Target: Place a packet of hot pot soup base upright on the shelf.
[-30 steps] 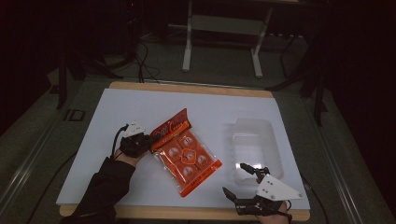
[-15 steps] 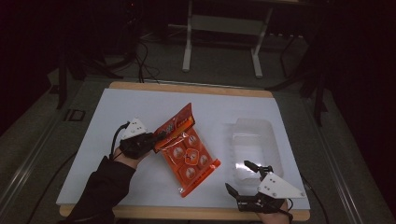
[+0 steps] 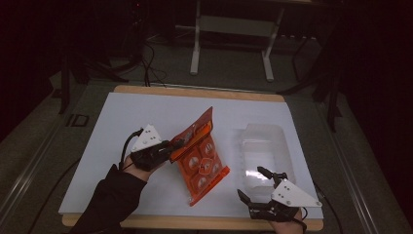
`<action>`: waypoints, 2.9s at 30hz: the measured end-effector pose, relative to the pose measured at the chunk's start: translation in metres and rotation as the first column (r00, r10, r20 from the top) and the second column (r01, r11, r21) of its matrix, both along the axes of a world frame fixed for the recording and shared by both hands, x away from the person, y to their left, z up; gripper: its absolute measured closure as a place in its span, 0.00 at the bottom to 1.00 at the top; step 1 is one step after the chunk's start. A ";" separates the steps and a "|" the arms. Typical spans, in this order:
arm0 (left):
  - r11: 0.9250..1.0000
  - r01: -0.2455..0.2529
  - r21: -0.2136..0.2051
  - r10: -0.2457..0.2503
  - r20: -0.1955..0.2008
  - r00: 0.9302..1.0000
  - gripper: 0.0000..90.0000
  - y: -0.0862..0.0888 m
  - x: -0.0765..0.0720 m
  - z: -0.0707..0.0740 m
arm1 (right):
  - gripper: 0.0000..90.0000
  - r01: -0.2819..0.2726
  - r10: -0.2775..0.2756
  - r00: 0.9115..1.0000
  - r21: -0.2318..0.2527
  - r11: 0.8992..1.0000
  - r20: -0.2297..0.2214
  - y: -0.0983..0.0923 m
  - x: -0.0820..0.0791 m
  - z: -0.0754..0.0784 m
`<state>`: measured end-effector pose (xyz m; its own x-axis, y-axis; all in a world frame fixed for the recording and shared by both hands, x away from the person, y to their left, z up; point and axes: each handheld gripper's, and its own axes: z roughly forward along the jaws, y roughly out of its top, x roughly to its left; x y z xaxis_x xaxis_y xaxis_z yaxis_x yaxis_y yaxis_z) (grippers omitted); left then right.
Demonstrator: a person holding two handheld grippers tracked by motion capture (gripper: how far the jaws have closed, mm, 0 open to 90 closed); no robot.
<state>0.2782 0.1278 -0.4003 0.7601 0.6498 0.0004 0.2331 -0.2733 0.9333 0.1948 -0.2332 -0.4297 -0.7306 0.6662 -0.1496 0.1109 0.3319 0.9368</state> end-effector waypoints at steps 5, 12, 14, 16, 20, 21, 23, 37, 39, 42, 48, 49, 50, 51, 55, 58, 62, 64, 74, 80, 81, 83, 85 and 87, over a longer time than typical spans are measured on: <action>1.000 -0.010 0.001 0.010 0.005 1.000 1.00 -0.007 -0.003 0.004 | 0.14 0.004 -0.004 1.000 -0.003 1.000 -0.003 0.000 0.000 0.000; 0.999 0.016 -0.035 -0.015 0.035 0.999 1.00 -0.013 -0.012 0.012 | 0.15 0.010 -0.010 1.000 -0.001 1.000 -0.009 -0.001 0.001 0.001; 0.999 0.020 -0.044 -0.018 0.047 0.999 1.00 -0.016 -0.014 0.013 | 0.15 0.013 -0.013 1.000 0.002 1.000 -0.010 -0.002 0.001 0.001; 0.998 0.029 -0.048 -0.026 0.058 0.998 1.00 -0.018 -0.016 0.016 | 0.15 0.015 -0.015 1.000 0.001 1.000 -0.010 -0.002 0.002 0.001; 0.997 0.053 -0.059 -0.048 0.078 0.996 1.00 -0.023 -0.020 0.025 | 0.15 0.018 -0.018 1.000 0.004 1.000 -0.009 -0.003 0.002 0.001; 0.997 0.050 -0.056 -0.045 0.087 0.995 1.00 -0.025 -0.020 0.028 | 0.15 0.018 -0.018 1.000 0.005 1.000 -0.007 -0.003 0.002 0.001; 0.996 0.054 -0.072 -0.048 0.090 0.995 1.00 -0.027 -0.020 0.032 | 0.16 0.014 -0.014 1.000 0.014 1.000 -0.003 -0.004 0.002 0.001; 0.989 0.121 -0.089 -0.105 0.167 0.980 1.00 -0.014 -0.035 0.055 | 0.19 0.005 -0.003 1.000 0.084 0.996 -0.017 -0.014 0.006 0.008; 0.985 0.148 -0.084 -0.130 0.192 0.973 1.00 -0.013 -0.038 0.060 | 0.19 0.002 0.000 1.000 0.093 0.996 -0.019 -0.014 0.006 0.009; 0.980 0.181 -0.087 -0.158 0.227 0.961 1.00 -0.011 -0.042 0.063 | 0.17 0.004 -0.002 1.000 0.088 0.996 -0.015 -0.013 0.005 0.010; 0.958 0.261 -0.114 -0.228 0.242 0.943 1.00 -0.006 -0.039 0.066 | 0.15 -0.014 0.017 0.999 0.127 0.992 -0.028 -0.013 0.005 0.014; 0.952 0.281 -0.118 -0.247 0.241 0.938 1.00 -0.005 -0.038 0.066 | 0.15 -0.021 0.025 0.999 0.125 0.992 -0.031 -0.013 0.005 0.015; 0.952 0.283 -0.117 -0.248 0.247 0.937 1.00 -0.005 -0.037 0.065 | 0.15 -0.022 0.026 0.999 0.120 0.993 -0.034 -0.013 0.005 0.015; 0.946 0.303 -0.118 -0.269 0.240 0.933 1.00 -0.004 -0.036 0.065 | 0.15 -0.023 0.026 0.999 0.112 0.993 -0.028 -0.012 0.005 0.016; 0.927 0.355 -0.123 -0.318 0.248 0.915 1.00 -0.002 -0.031 0.061 | 0.15 -0.033 0.036 0.999 0.094 0.995 -0.033 -0.009 0.005 0.017; 0.910 0.391 -0.141 -0.348 0.257 0.902 1.00 0.000 -0.029 0.056 | 0.15 -0.042 0.045 0.998 0.095 0.995 -0.035 -0.007 0.005 0.019; 0.873 0.445 -0.200 -0.393 0.253 0.884 1.00 0.005 -0.022 0.052 | 0.16 -0.044 0.048 0.998 0.120 0.992 -0.033 -0.007 0.004 0.024; 0.857 0.468 -0.214 -0.411 0.263 0.873 1.00 0.007 -0.021 0.052 | 0.16 -0.055 0.059 0.998 0.127 0.990 -0.024 -0.007 0.005 0.028; 0.840 0.514 -0.170 -0.467 0.254 0.847 0.99 -0.007 -0.028 0.049 | 0.18 -0.092 0.091 0.996 0.170 0.981 0.014 0.001 0.006 0.040; 0.840 0.516 -0.169 -0.475 0.233 0.849 0.99 -0.017 -0.031 0.045 | 0.29 -0.139 0.140 0.990 0.162 0.977 0.005 0.011 0.007 0.043; 0.838 0.520 -0.166 -0.479 0.233 0.846 1.00 -0.018 -0.031 0.044 | 0.33 -0.151 0.153 0.988 0.161 0.975 0.001 0.012 0.008 0.043; 0.838 0.520 -0.165 -0.481 0.229 0.847 0.99 -0.020 -0.030 0.043 | 0.37 -0.166 0.169 0.986 0.159 0.973 -0.009 0.014 0.008 0.042; 0.838 0.521 -0.162 -0.482 0.226 0.847 0.99 -0.021 -0.031 0.042 | 0.44 -0.180 0.185 0.983 0.159 0.971 -0.015 0.015 0.009 0.042; 0.838 0.523 -0.158 -0.485 0.226 0.845 0.99 -0.022 -0.031 0.041 | 0.47 -0.188 0.194 0.981 0.148 0.971 -0.021 0.017 0.010 0.042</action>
<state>0.2472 0.1061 -0.3595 0.9820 0.1758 0.0696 -0.0511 -0.1075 0.9929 0.2044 -0.2162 -0.3874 -0.8496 0.5264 -0.0336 0.0925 0.2113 0.9730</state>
